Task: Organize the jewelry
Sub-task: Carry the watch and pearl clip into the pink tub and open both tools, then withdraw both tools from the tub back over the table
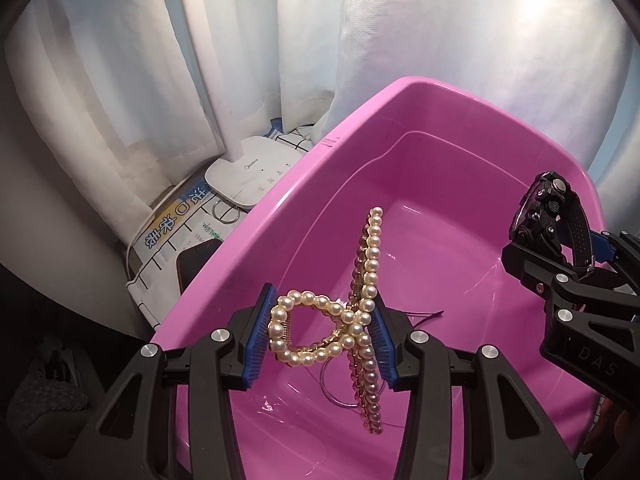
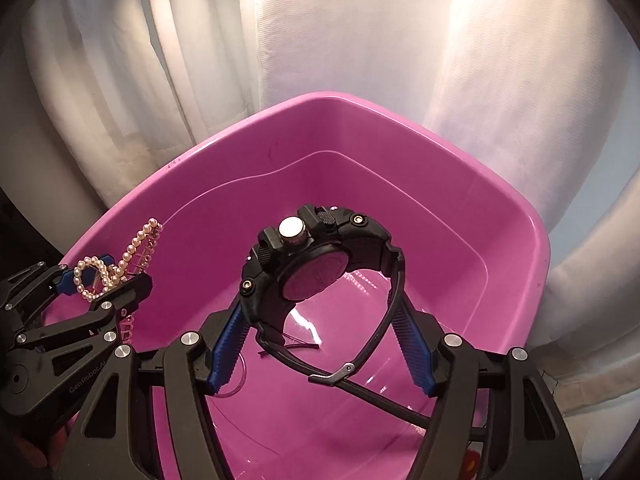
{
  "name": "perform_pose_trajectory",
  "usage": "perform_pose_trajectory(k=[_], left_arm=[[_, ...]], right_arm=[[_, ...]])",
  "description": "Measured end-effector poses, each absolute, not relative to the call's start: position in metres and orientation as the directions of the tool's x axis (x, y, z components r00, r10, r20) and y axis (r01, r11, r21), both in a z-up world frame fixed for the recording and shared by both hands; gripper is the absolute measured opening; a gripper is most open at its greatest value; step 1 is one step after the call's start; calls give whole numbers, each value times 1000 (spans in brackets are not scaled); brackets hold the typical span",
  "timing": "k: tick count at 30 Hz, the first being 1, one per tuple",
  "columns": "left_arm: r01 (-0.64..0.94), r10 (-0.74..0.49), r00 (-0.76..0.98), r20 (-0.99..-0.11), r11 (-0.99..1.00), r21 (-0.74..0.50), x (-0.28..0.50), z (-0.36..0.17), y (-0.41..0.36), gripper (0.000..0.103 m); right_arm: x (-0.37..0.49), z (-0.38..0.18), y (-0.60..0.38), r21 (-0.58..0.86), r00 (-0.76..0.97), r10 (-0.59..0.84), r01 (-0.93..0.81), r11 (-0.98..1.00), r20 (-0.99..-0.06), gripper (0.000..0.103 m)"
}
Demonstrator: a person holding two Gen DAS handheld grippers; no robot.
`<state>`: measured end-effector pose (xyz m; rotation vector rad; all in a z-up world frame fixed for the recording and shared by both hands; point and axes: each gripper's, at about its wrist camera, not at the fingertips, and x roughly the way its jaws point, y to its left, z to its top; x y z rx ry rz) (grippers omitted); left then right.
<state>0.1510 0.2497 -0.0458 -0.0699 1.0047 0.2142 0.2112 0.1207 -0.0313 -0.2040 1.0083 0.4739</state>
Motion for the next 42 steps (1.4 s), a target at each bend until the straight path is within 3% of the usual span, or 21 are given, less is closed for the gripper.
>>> perform_pose_trajectory(k=[3, 4, 5, 6, 10, 22, 33, 42], left_arm=[[-203, 133, 495, -859, 979, 35, 152, -48, 249, 50], [-208, 139, 499, -855, 977, 38, 151, -46, 250, 58], [-208, 140, 511, -848, 977, 36, 149, -42, 249, 75], [-200, 129, 523, -843, 979, 25, 147, -40, 248, 82], [-193, 172, 530, -831, 978, 79, 145, -37, 242, 84], [-211, 149, 546, -824, 977, 37, 127, -27, 240, 85], [-151, 75, 592, -802, 988, -19, 89, -11, 197, 85], [-36, -14, 636, -771, 998, -47, 60, -1, 132, 86]], right_arm=[[215, -36, 125, 43, 419, 265, -468, 883, -868, 66], [216, -38, 126, 44, 411, 262, -468, 883, -873, 67], [214, -38, 127, 41, 406, 256, -467, 883, -877, 67], [213, -39, 127, 36, 405, 250, -466, 884, -879, 67], [211, -32, 127, 8, 444, 237, -459, 889, -864, 67], [185, -8, 99, 45, 490, 262, -411, 911, -832, 67], [130, 7, 35, 138, 529, 317, -349, 927, -787, 67], [77, 12, -72, 147, 584, 247, -213, 966, -773, 67]])
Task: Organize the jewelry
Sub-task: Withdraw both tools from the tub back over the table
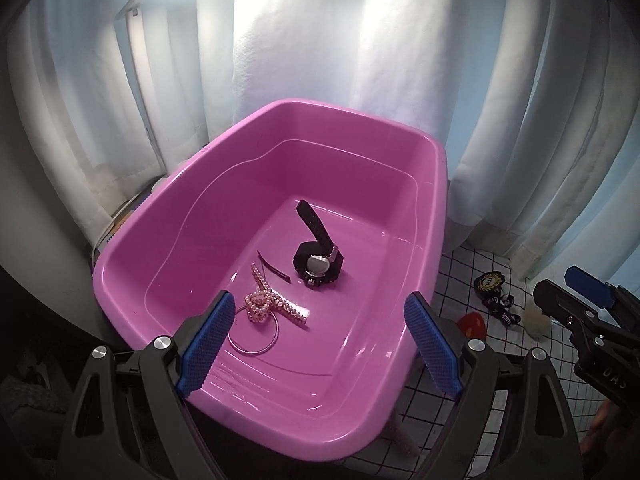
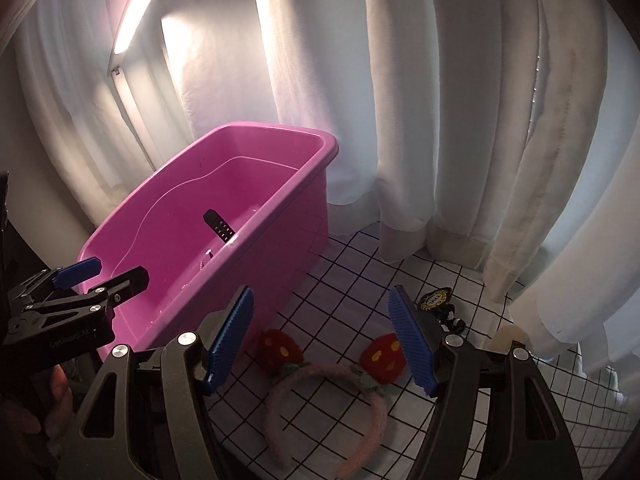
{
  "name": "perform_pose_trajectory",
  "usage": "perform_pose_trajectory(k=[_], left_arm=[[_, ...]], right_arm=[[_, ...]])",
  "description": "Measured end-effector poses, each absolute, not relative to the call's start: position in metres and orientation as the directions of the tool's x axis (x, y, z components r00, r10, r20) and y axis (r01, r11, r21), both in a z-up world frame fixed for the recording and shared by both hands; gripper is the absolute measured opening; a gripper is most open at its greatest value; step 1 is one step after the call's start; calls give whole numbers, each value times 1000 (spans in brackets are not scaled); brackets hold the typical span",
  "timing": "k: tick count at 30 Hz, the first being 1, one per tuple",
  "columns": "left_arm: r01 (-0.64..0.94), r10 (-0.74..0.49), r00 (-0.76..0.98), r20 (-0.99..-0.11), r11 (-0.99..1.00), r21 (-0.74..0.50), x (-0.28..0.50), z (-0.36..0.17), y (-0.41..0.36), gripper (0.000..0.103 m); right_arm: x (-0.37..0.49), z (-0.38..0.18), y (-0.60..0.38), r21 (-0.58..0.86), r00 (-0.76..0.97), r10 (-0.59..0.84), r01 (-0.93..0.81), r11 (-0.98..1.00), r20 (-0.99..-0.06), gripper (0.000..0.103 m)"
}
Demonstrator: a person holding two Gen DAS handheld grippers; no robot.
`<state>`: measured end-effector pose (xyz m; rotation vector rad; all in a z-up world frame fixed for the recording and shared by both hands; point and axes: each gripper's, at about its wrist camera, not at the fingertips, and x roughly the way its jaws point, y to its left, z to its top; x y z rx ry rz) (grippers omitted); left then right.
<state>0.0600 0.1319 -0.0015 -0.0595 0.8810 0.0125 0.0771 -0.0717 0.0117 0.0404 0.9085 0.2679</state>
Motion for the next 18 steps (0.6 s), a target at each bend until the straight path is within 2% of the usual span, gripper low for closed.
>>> perform_pose_trajectory(k=[11, 18], left_arm=[[133, -145, 617, -774, 988, -79, 24, -19, 41, 93], [178, -168, 559, -812, 981, -80, 11, -55, -1, 94]], right_arm=[[17, -10, -210, 100, 584, 78, 6, 995, -808, 67], [-11, -51, -263, 111, 532, 41, 100, 989, -846, 67]])
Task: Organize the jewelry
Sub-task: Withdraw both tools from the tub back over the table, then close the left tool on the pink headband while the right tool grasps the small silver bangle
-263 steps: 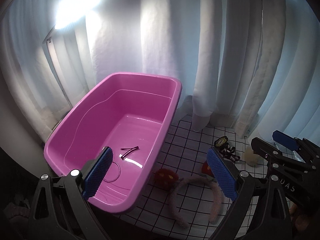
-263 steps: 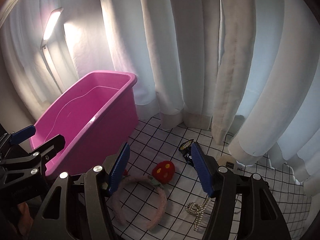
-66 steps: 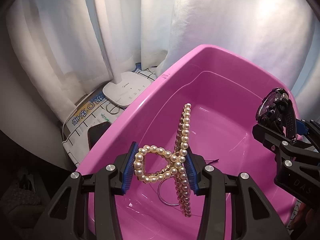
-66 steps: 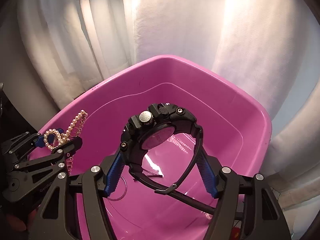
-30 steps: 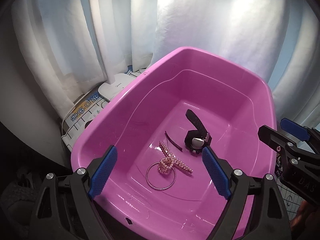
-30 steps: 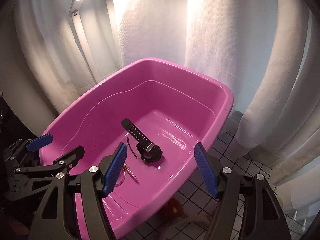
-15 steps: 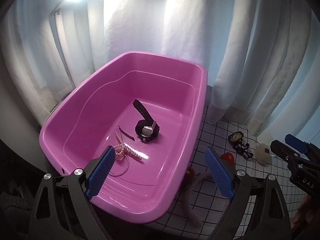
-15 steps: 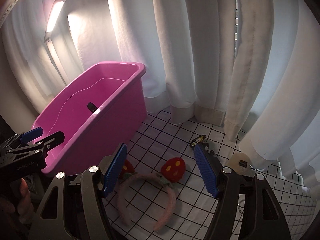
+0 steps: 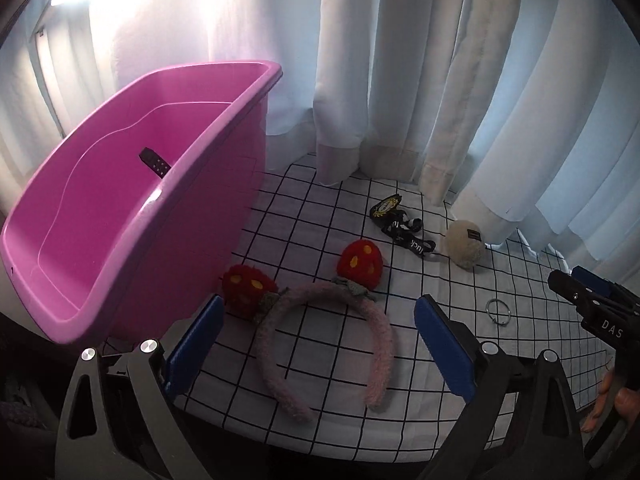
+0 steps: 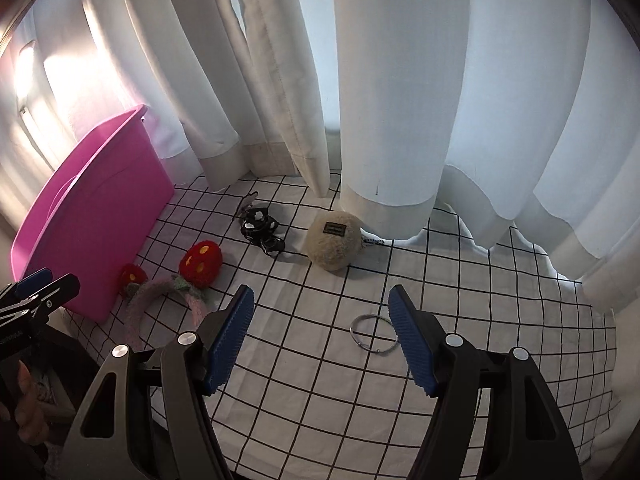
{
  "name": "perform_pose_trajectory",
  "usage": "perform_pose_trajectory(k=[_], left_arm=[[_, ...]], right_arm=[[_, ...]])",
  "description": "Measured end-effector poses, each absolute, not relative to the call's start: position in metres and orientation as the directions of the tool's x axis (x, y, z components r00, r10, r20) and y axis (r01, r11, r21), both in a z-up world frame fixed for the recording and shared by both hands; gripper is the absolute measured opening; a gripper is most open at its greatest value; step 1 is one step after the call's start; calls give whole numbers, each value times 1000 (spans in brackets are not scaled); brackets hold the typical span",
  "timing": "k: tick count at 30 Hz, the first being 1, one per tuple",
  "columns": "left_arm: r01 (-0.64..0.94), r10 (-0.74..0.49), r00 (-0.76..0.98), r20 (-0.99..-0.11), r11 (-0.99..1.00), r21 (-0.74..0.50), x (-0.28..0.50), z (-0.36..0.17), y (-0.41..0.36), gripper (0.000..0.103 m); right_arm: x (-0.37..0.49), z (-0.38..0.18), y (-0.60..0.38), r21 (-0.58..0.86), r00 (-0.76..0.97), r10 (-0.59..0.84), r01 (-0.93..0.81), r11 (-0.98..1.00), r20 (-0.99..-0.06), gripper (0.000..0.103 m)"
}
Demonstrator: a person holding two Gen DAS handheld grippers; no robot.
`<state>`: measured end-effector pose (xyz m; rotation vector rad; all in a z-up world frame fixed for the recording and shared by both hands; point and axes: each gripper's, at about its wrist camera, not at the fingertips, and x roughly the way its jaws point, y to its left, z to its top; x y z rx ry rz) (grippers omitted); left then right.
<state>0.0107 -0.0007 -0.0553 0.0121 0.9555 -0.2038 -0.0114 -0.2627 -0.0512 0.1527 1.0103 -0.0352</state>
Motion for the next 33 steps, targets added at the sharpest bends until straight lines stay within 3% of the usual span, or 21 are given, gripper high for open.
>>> perform_pose_trajectory(k=[19, 33], left_arm=[[179, -104, 474, -874, 984, -20, 6, -155, -54, 94], [138, -82, 431, -898, 990, -24, 15, -189, -62, 94]], right_arm=[[-24, -160, -291, 101, 390, 53, 103, 990, -919, 67], [-7, -190, -300, 86, 372, 48, 87, 993, -927, 67]])
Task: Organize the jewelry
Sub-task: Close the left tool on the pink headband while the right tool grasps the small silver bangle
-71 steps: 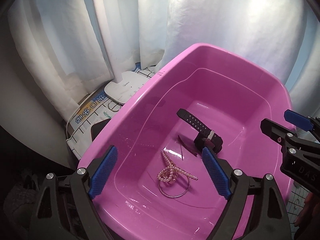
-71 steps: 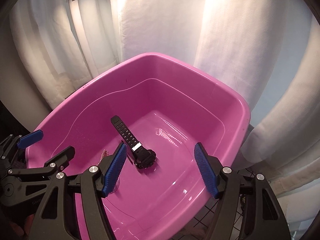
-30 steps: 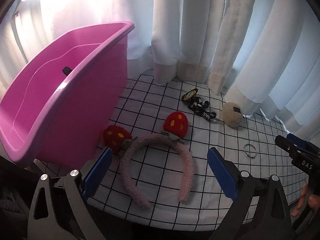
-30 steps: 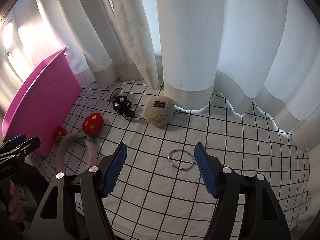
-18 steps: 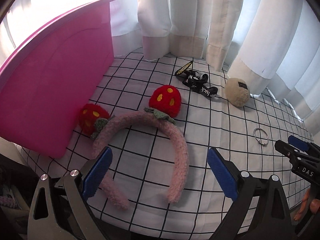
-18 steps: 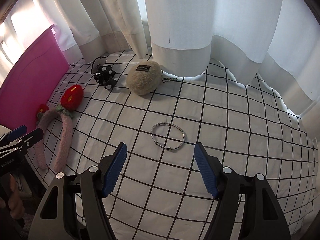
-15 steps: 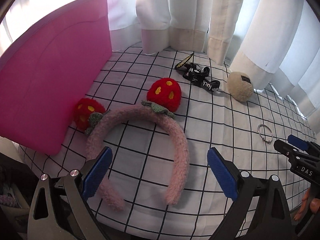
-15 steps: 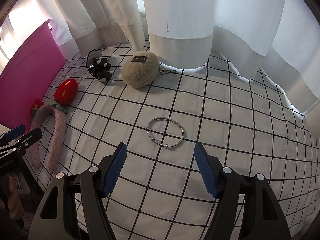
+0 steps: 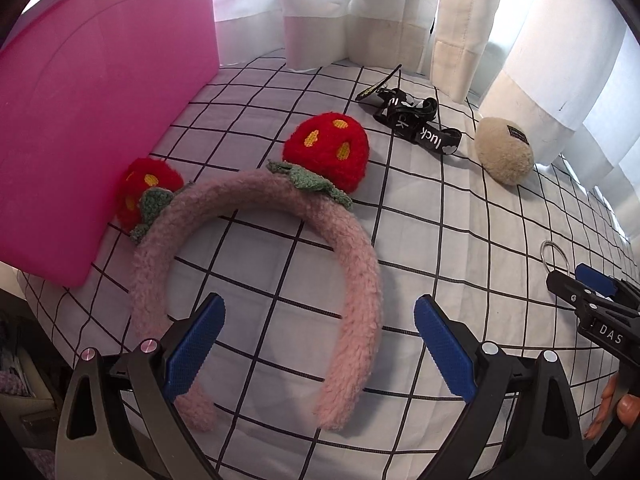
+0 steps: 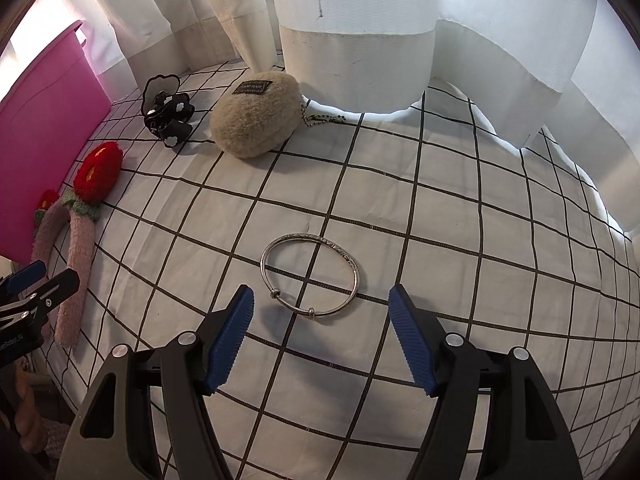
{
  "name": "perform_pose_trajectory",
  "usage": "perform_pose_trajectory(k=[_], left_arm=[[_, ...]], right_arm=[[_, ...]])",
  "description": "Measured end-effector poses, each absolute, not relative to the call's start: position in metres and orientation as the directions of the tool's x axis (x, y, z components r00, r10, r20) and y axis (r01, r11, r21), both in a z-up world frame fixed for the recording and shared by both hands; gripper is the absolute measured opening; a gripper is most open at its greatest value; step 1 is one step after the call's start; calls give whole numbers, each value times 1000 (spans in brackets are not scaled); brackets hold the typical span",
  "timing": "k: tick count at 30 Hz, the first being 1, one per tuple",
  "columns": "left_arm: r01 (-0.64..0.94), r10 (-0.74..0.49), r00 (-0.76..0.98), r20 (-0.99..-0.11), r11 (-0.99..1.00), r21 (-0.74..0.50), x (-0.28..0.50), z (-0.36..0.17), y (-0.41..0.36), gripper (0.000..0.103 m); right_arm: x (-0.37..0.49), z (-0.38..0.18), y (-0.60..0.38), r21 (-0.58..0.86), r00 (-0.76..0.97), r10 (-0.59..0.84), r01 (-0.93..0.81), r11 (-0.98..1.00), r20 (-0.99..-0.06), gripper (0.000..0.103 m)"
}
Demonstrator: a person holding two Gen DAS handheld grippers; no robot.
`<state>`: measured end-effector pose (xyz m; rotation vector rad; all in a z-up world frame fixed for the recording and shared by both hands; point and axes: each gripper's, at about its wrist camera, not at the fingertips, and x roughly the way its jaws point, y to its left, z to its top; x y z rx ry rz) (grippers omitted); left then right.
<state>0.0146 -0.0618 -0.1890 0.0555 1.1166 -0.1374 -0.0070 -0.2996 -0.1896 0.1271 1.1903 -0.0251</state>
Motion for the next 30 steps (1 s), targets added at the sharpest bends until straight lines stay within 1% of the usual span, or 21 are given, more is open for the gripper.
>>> perform_pose_trajectory(k=[5, 6, 8, 13, 15, 21, 28, 30], left_arm=[[135, -68, 421, -905, 991, -12, 18, -198, -68, 94], [133, -65, 419, -906, 991, -9, 18, -200, -69, 94], [131, -60, 412, -909, 991, -7, 19, -203, -71, 94], [121, -45, 394, -918, 993, 3, 25, -213, -75, 94], [103, -44, 398, -916, 995, -3, 27, -214, -73, 98], [90, -39, 415, -909, 996, -2, 32, -216, -73, 98], [89, -39, 411, -911, 996, -2, 31, -216, -72, 97], [92, -40, 411, -911, 996, -2, 30, -215, -73, 96]], right_arm=[[-1, -192, -296, 39, 382, 17, 49, 998, -924, 67], [0, -193, -294, 22, 384, 6, 37, 999, -923, 70], [1, -194, -291, -2, 392, -10, 20, 1000, -920, 71], [3, -198, -291, 5, 408, -5, 24, 1000, -913, 80], [3, -199, -291, 4, 413, -5, 21, 1000, -911, 84], [6, -203, -294, 2, 418, -7, 23, 1000, -908, 94], [8, -204, -295, 2, 415, -7, 21, 1000, -910, 94], [9, -204, -295, 1, 409, -7, 21, 1000, -913, 94]])
